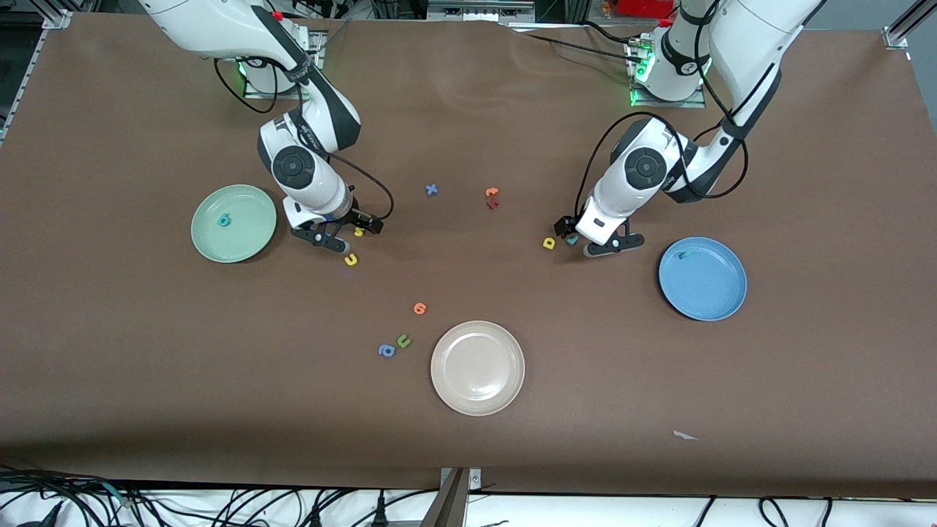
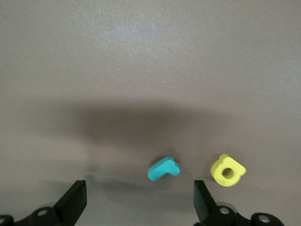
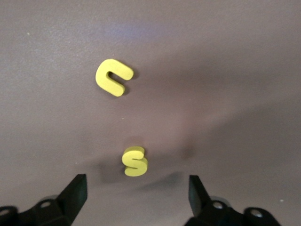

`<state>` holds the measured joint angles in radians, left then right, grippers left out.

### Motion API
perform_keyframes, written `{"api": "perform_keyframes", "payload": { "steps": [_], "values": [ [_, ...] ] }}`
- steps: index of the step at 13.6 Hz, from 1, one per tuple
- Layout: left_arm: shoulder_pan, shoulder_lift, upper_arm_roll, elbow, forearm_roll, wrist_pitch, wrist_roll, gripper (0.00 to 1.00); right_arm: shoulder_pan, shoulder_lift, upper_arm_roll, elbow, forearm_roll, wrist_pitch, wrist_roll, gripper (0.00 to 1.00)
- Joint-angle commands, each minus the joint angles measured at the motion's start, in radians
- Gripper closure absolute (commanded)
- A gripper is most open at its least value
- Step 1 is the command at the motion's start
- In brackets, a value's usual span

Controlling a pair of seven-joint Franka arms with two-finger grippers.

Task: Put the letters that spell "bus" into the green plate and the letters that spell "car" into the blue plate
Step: 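Move the right gripper to the yellow s while the left gripper reaches the teal r, then grasp the yellow s with the right gripper while the left gripper grasps the r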

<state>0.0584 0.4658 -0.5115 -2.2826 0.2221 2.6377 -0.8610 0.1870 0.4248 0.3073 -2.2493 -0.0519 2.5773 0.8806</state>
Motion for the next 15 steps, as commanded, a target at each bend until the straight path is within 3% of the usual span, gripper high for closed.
{"api": "perform_keyframes", "payload": {
  "steps": [1, 5, 10, 14, 15],
  "values": [
    [-0.006, 0.049, 0.004, 0.054, 0.098, -0.031, -0.088, 0.00, 0.005, 0.028, -0.001, 0.019, 0.000, 0.017, 0.012, 0.13],
    [-0.028, 0.054, 0.004, 0.068, 0.105, -0.050, -0.107, 0.04, 0.002, 0.032, -0.002, 0.020, -0.009, 0.017, 0.000, 0.19],
    [-0.052, 0.083, 0.007, 0.124, 0.114, -0.133, -0.134, 0.25, -0.001, 0.037, -0.007, 0.024, -0.026, 0.014, -0.067, 0.19],
    [-0.054, 0.088, 0.013, 0.147, 0.126, -0.153, -0.139, 0.31, -0.006, 0.037, -0.008, 0.028, -0.026, 0.012, -0.074, 0.19],
    [-0.054, 0.088, 0.013, 0.147, 0.126, -0.153, -0.139, 0.36, -0.006, 0.037, -0.008, 0.030, -0.026, 0.014, -0.074, 0.19]
  ]
}}
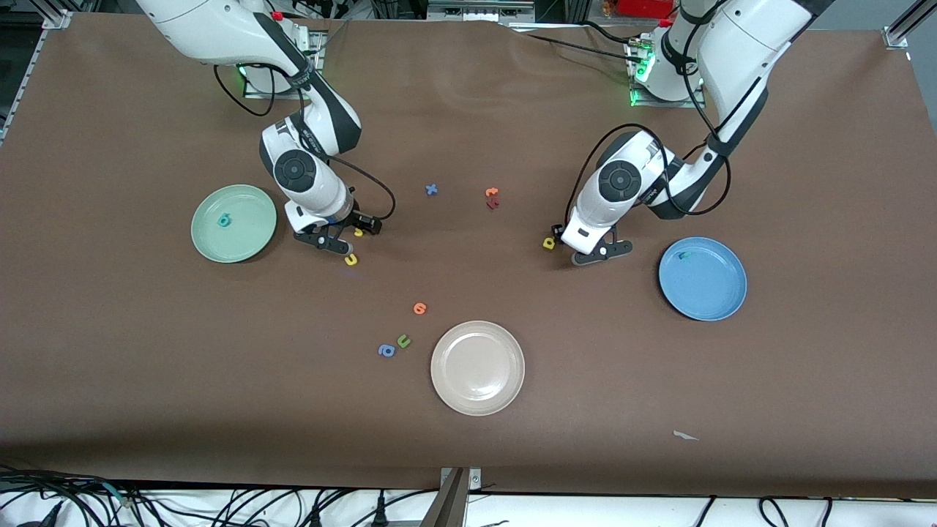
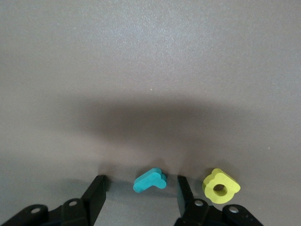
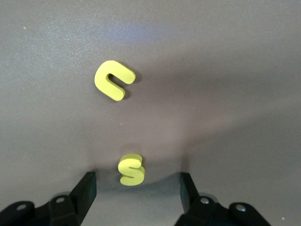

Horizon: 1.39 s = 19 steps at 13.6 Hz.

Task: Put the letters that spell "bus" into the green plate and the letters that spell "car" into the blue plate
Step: 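Grasp the yellow s with the right gripper while the left gripper grasps the r, then drop s on the green plate while the left gripper drops r on blue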

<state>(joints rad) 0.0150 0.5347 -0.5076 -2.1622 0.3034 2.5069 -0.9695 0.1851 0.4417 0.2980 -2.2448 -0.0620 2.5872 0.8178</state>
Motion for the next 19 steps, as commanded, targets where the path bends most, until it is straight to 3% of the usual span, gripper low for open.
{"api": "perform_keyframes", "payload": {
  "steps": [1, 3, 5, 8, 9, 12, 14, 16, 19],
  "values": [
    [-0.010, 0.019, 0.009, 0.027, 0.045, -0.023, -0.032, 0.37, -0.004, 0.020, 0.001, 0.027, -0.016, 0.004, -0.009, 0.20],
    [-0.010, 0.018, 0.008, 0.027, 0.046, -0.025, -0.054, 0.45, -0.004, 0.022, 0.001, 0.027, -0.016, 0.004, -0.008, 0.23],
    [-0.012, 0.018, 0.008, 0.025, 0.045, -0.025, -0.060, 0.52, -0.004, 0.025, 0.001, 0.027, -0.016, 0.005, -0.009, 0.35],
    [-0.013, 0.018, 0.008, 0.025, 0.046, -0.025, -0.074, 0.58, -0.007, 0.032, 0.000, 0.028, -0.016, 0.005, -0.012, 0.36],
    [-0.013, 0.018, 0.008, 0.025, 0.045, -0.025, -0.074, 0.61, -0.007, 0.031, 0.000, 0.028, -0.016, 0.005, -0.012, 0.42],
    [-0.015, 0.018, 0.008, 0.025, 0.045, -0.025, -0.074, 0.67, -0.013, 0.032, -0.005, 0.034, -0.016, 0.002, -0.031, 0.81],
    [-0.021, 0.018, 0.008, 0.025, 0.045, -0.025, -0.074, 0.72, -0.015, 0.032, -0.005, 0.034, -0.016, -0.001, -0.025, 0.96],
    [-0.024, 0.018, 0.008, 0.025, 0.045, -0.025, -0.074, 0.73, -0.018, 0.026, -0.005, 0.034, -0.013, -0.010, -0.022, 1.00],
    [-0.024, 0.018, 0.008, 0.027, 0.045, -0.025, -0.074, 0.74, -0.021, -0.072, -0.029, 0.036, -0.012, -0.157, -0.026, 1.00]
  ]
}}
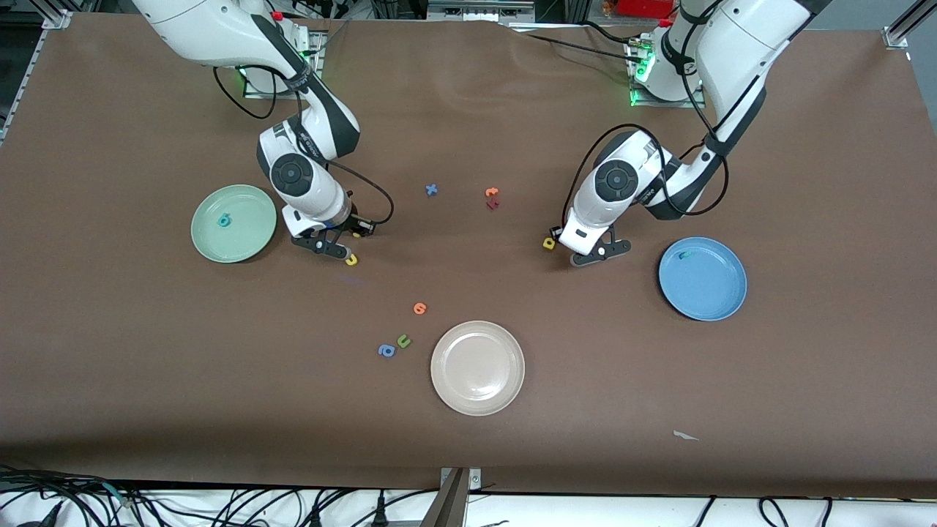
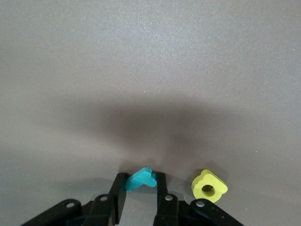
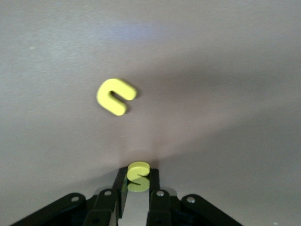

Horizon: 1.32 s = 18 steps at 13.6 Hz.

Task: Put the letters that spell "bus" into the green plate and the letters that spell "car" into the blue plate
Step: 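Drop s on the green plate while the left gripper drops r on blue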

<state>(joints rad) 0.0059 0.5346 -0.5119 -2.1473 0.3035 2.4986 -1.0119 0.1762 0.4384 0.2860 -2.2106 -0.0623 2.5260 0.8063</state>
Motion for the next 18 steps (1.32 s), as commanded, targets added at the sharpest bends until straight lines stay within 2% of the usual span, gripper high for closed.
{"api": "perform_keyframes", "payload": {
  "steps": [1, 3, 5, 7, 10, 13, 15, 16, 17, 18],
  "values": [
    [-0.014, 0.015, 0.012, 0.012, 0.045, -0.018, -0.031, 0.80, -0.012, -0.108, -0.034, 0.002, -0.013, -0.151, -0.027, 1.00],
    [-0.003, 0.007, 0.012, 0.032, 0.045, -0.059, -0.024, 0.80, -0.012, -0.162, -0.074, 0.000, -0.014, -0.275, -0.068, 1.00],
    [-0.001, 0.010, 0.010, 0.136, 0.043, -0.232, 0.005, 0.82, -0.012, -0.208, -0.166, -0.004, -0.014, -0.372, -0.204, 1.00],
    [0.015, 0.012, 0.010, 0.193, 0.028, -0.348, 0.079, 0.82, -0.012, -0.230, -0.261, -0.011, -0.011, -0.436, -0.353, 1.00],
    [0.086, 0.007, 0.007, 0.246, 0.028, -0.489, 0.240, 0.82, -0.012, -0.228, -0.387, -0.063, -0.008, -0.438, -0.548, 1.00],
    [0.188, 0.007, 0.009, 0.319, 0.028, -0.642, 0.505, 0.81, -0.012, -0.219, -0.456, -0.107, -0.008, -0.435, -0.662, 1.00],
    [0.258, 0.007, 0.010, 0.343, 0.031, -0.690, 0.669, 0.80, -0.012, -0.199, -0.484, -0.110, -0.008, -0.423, -0.697, 0.99],
    [0.293, 0.016, 0.012, 0.348, 0.035, -0.690, 0.752, 0.79, -0.012, -0.192, -0.488, -0.113, -0.008, -0.414, -0.711, 0.90],
    [0.322, 0.027, 0.012, 0.349, 0.046, -0.682, 0.807, 0.79, -0.012, -0.187, -0.488, -0.113, -0.008, -0.412, -0.713, 0.72],
    [0.342, 0.042, 0.013, 0.351, 0.049, -0.663, 0.835, 0.79, -0.012, -0.188, -0.488, -0.115, -0.008, -0.412, -0.713, 0.41]
  ]
}}
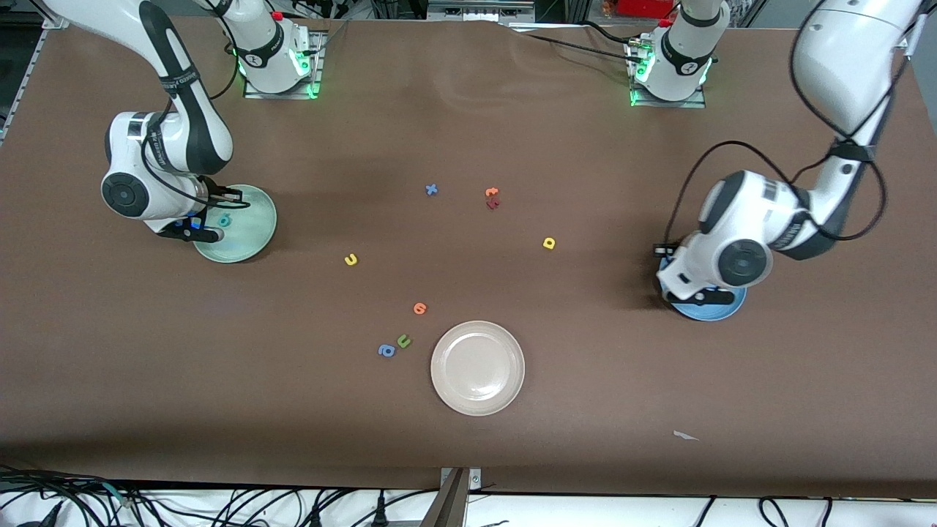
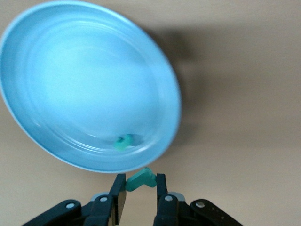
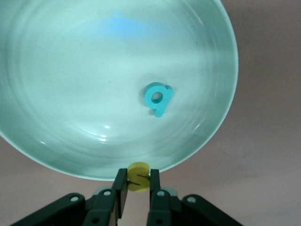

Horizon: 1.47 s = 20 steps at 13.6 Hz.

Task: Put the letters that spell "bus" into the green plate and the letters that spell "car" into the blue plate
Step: 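Drop s on the green plate while the left gripper drops r on blue, then move the right gripper to the yellow u while the left gripper reaches the yellow a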

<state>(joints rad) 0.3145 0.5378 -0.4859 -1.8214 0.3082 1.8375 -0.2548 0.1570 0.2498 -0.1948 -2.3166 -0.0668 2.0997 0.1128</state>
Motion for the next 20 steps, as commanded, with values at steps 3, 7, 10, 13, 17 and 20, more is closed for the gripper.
{"api": "perform_keyframes", "payload": {
  "steps": [3, 7, 10, 13, 17, 20],
  "values": [
    [0.046, 0.082, 0.000, 0.024, 0.089, 0.100, 0.081, 0.00, 0.007, -0.027, -0.008, -0.003, 0.002, -0.004, -0.010, 0.02],
    [0.020, 0.080, -0.014, 0.025, 0.051, 0.108, -0.076, 0.00, 0.013, -0.055, 0.075, 0.084, 0.057, -0.013, 0.044, 0.01],
    [-0.089, 0.077, -0.025, 0.011, -0.044, 0.199, -0.295, 0.00, 0.021, -0.041, 0.133, 0.141, 0.090, 0.000, 0.085, 0.02],
    [-0.115, 0.068, -0.103, -0.016, -0.063, 0.287, -0.510, 0.00, 0.032, 0.006, 0.188, 0.222, 0.091, 0.007, 0.203, 0.02],
    [-0.115, -0.007, -0.157, -0.227, -0.051, 0.604, -0.743, 0.00, 0.091, 0.118, 0.247, 0.295, 0.091, 0.069, 0.500, 0.02],
    [-0.165, -0.018, -0.161, -0.282, -0.046, 0.667, -0.849, 0.00, 0.124, 0.187, 0.248, 0.335, 0.091, 0.143, 0.675, 0.02]
  ]
}}
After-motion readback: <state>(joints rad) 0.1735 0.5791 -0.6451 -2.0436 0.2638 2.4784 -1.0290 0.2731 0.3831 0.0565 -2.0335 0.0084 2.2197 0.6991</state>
